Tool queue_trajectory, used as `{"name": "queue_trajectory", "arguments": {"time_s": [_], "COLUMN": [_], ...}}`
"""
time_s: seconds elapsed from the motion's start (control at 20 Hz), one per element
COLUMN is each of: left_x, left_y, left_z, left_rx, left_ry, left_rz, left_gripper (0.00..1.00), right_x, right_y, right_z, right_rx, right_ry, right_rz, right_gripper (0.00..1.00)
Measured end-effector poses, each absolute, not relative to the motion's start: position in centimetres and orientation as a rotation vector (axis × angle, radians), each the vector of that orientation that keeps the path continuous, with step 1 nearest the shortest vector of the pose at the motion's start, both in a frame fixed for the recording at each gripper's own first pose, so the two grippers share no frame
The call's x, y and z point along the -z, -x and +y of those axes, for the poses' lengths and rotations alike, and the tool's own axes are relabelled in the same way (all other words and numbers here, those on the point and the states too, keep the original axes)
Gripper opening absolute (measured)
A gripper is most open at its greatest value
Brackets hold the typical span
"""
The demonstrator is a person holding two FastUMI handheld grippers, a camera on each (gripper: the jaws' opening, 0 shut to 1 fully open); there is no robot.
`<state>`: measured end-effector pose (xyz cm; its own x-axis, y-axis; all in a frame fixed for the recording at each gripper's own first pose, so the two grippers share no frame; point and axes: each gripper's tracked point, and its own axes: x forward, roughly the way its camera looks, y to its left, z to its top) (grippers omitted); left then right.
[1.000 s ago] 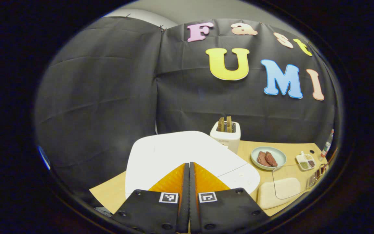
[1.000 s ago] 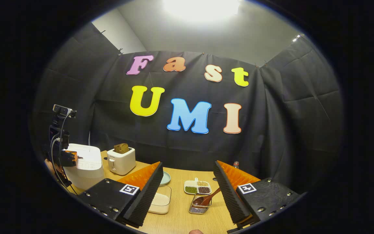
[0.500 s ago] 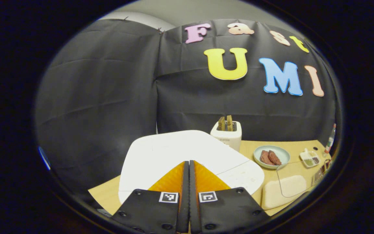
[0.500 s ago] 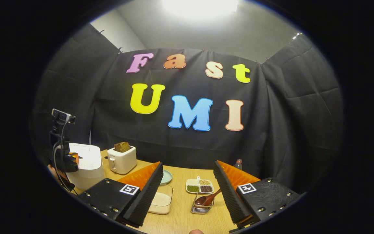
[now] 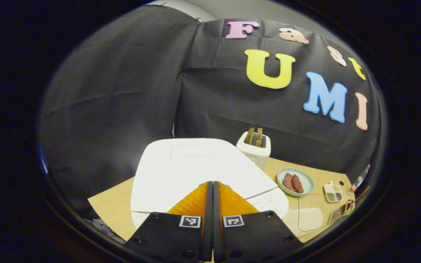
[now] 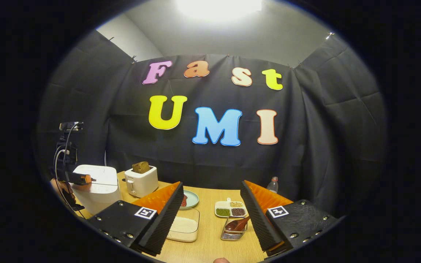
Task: Close the left gripper, press the button to open the rice cooker; take a wooden spoon from the chopstick holder with the right hand, scoop a spoonful of rice and pour it into the rice cooker, then put the wooden spoon back into the chopstick holder.
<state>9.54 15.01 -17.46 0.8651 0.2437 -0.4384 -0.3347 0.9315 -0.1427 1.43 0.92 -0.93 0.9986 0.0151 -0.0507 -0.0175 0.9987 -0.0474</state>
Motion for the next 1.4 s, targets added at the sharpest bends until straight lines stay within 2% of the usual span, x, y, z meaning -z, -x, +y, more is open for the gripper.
{"name": "queue_trajectory", "arguments": {"time_s": [0.2,0.35,0.45,0.5,0.7,0.85,1.1,1.4], "left_x": [11.7,8.0,6.3,6.1,6.5,5.2,1.7,-0.7], "left_y": [-10.3,-10.8,-10.9,-10.8,-10.1,-9.2,-7.0,-4.2], "left_z": [16.0,17.1,17.6,17.5,17.3,15.8,13.1,10.7], "left_rx": [-0.327,-0.344,-0.357,-0.357,-0.371,-0.324,-0.254,-0.23], "left_ry": [0.169,0.155,0.157,0.176,0.215,0.206,0.133,0.041], "left_rz": [0.267,0.193,0.157,0.16,0.164,0.124,0.046,0.015], "left_gripper": [0.08,0.06,0.08,0.11,0.09,0.1,0.97,0.96], "right_x": [0.7,0.7,0.7,0.8,0.4,0.6,2.4,6.2], "right_y": [-1.6,-1.9,-2.1,-2.2,-3.2,-4.4,-7.3,-11.1], "right_z": [0.3,-0.5,-1.1,-1.4,-3.0,-4.4,-7.3,-10.6], "right_rx": [-0.012,-0.002,0.004,0.007,0.024,0.034,0.055,0.081], "right_ry": [0.043,0.031,0.027,0.029,0.026,0.025,-0.022,-0.083], "right_rz": [0.042,0.038,0.032,0.03,0.012,0.009,0.042,0.122], "right_gripper": [0.95,0.95,0.95,0.95,0.95,0.95,0.95,0.95]}}
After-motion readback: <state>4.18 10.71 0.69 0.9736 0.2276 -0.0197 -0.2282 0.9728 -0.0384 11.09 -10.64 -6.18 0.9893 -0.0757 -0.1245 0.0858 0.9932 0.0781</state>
